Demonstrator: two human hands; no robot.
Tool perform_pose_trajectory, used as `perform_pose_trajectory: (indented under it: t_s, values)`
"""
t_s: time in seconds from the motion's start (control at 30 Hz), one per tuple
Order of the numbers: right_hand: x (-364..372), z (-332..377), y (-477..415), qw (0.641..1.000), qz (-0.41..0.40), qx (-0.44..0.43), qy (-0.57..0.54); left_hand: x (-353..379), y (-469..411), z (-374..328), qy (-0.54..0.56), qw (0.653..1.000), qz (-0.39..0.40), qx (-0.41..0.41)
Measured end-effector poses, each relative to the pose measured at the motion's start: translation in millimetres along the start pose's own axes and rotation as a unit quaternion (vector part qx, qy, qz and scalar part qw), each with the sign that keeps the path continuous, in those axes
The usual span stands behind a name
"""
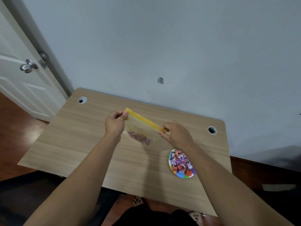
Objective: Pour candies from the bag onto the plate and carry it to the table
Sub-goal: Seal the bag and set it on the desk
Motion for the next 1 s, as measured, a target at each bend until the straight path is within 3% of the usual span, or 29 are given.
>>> perform_pose_trajectory:
  t_s: [0.23,0.47,0.63,0.8,1.0]
  values:
    - [11,-4,9,0.999,0.030,0.014,0.026,-5,3,26,0.007,0.999,0.009,-0.044]
    - [31,-20,19,0.981,0.110,0.043,0.154,8,11,75,-0.012,0.994,0.020,-0.106]
    - [44,-39,22,0.973,0.143,0.060,0.173,15,11,97,-0.024,0.991,0.023,-0.131]
    - [48,-51,15,0.981,0.129,0.056,0.132,17,4,111,-0.064,0.984,0.047,-0.156]
    - [44,-84,23,0.991,0.097,0.086,-0.024,11,-9,126,-0.070,0.983,0.050,-0.162]
Point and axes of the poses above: each hand's wrist, its own y-axis away from the middle knuckle, its own x-axis out of the palm, z = x × y, the point moved 6 cm from there along -y, towards the middle knuckle, and after that the axes turned 8 degrees about -y, right-handed, at the moved point
